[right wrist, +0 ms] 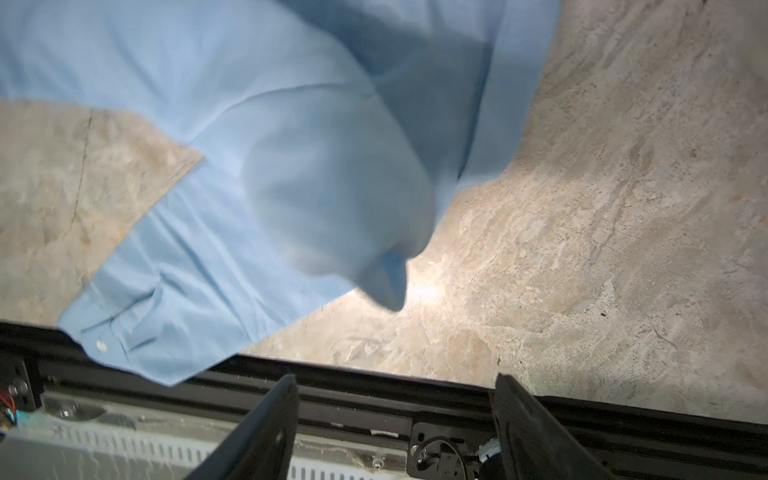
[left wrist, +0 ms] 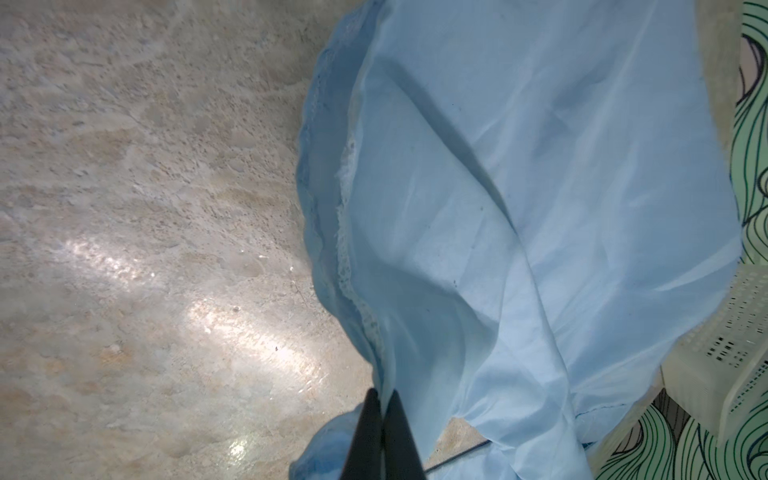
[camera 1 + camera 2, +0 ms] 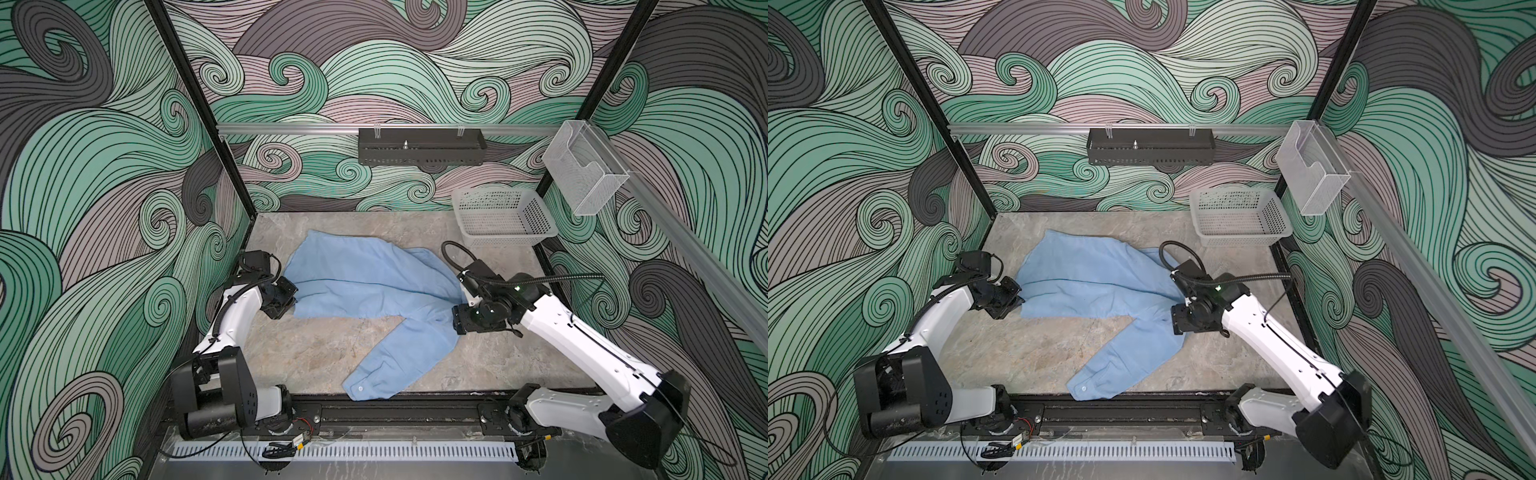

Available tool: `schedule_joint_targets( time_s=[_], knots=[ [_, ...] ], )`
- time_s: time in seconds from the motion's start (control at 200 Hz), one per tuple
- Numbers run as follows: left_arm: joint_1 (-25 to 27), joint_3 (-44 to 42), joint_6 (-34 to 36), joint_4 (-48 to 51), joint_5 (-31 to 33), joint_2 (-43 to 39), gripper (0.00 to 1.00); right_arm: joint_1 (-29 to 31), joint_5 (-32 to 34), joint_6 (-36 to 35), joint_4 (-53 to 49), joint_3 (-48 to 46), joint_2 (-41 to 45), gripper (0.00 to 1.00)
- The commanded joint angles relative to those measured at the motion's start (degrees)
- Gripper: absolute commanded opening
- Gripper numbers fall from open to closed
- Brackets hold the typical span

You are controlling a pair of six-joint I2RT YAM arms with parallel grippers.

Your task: Fold and stack the long sleeve shirts

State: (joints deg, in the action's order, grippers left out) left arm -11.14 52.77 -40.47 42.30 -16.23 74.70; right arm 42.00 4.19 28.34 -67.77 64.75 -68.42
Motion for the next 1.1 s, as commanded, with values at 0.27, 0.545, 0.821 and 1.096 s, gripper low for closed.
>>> schedule_joint_targets(
  time_s=[0.27,0.545,0.821,1.096],
  knots=[
    [-0.3,1.4,1.2,2.5,1.2,-2.8,0.00,26.6,2.1,-1.9,21.8,2.6,-21.7,0.87],
    [-0.6,0.9,1.5,3.4,1.5,-3.4,0.00,32.0,-2.5,-4.2,31.8,5.2,-35.9,0.99],
    [-1.1,0.7,1.8,3.6,1.5,-4.1,0.00,32.4,1.5,-1.5,32.5,3.3,-41.5,0.95],
    [-2.0,0.7,2.7,4.6,1.6,-5.0,0.00,30.7,2.7,0.3,27.7,1.1,-37.0,0.16]
  ],
)
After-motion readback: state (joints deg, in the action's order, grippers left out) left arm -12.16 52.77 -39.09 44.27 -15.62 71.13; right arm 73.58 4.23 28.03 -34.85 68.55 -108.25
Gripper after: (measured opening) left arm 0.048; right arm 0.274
